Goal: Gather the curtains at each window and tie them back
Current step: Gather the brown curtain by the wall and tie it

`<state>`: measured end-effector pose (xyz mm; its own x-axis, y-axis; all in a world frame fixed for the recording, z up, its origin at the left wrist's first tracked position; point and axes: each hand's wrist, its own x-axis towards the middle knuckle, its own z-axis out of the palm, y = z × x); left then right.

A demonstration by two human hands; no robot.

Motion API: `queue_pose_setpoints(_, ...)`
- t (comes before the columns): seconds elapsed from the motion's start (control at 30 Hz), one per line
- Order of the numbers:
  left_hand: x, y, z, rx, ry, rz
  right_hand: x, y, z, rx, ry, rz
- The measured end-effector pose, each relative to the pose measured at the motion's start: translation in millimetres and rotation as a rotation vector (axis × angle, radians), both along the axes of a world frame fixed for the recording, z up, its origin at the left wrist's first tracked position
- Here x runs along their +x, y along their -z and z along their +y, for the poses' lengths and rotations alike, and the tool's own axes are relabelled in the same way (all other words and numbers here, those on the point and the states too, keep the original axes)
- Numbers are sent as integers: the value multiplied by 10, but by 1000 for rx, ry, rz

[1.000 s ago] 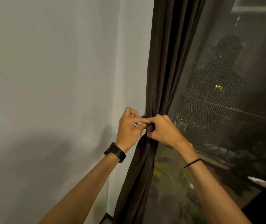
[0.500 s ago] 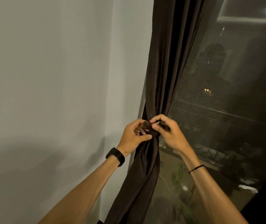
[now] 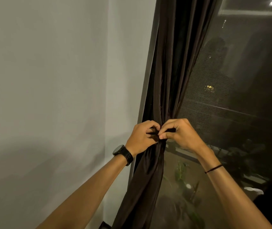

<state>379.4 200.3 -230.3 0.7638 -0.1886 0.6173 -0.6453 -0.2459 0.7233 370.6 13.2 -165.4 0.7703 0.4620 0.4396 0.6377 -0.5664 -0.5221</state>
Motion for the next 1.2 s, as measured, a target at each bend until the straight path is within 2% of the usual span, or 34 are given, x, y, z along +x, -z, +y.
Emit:
queue_pose_setpoints(0.07,50,19,35,97,-63,-84,7,-1,-3,62,10,52)
queue_pose_setpoints(0.13,79,20,72,151,-68,-93,20,-5,-4,42,20,78)
queue_pose_setpoints(0.3,152,-127,143,344,12,-60,57,-109,89,-299,68,20)
queue_pose_setpoints(0.37,160,-201,158,397,57,-39,51,-103,177,-358,149,-21)
queue_pose_setpoints(0.43,151,-256,167,480,68,-28,41,-48,255,-344,271,-61)
queue_pose_setpoints(0.53,117,-292,168,571,42,-18,35,84,311,-212,443,-121)
queue_pose_setpoints(0.67,91,-293,130,544,-77,-31,-37,405,397,-65,551,-382)
queue_pose_setpoints(0.83,-16,-183,-6,314,-118,218,9,758,309,35,549,-697)
queue_pose_setpoints(0.93,-29,-160,-161,159,-245,344,65,814,272,77,589,-749)
queue_pose_setpoints(1.0,4,-193,-219,-97,-181,491,100,842,263,108,585,-767)
queue_pose_setpoints(1.1,-9,-303,-233,-474,-73,827,129,877,210,124,530,-803)
queue_pose_setpoints(1.17,-36,-340,-244,-561,-46,934,125,933,195,88,489,-799)
queue_pose_setpoints(1.2,-49,-337,-262,-583,-57,919,119,962,215,70,477,-792)
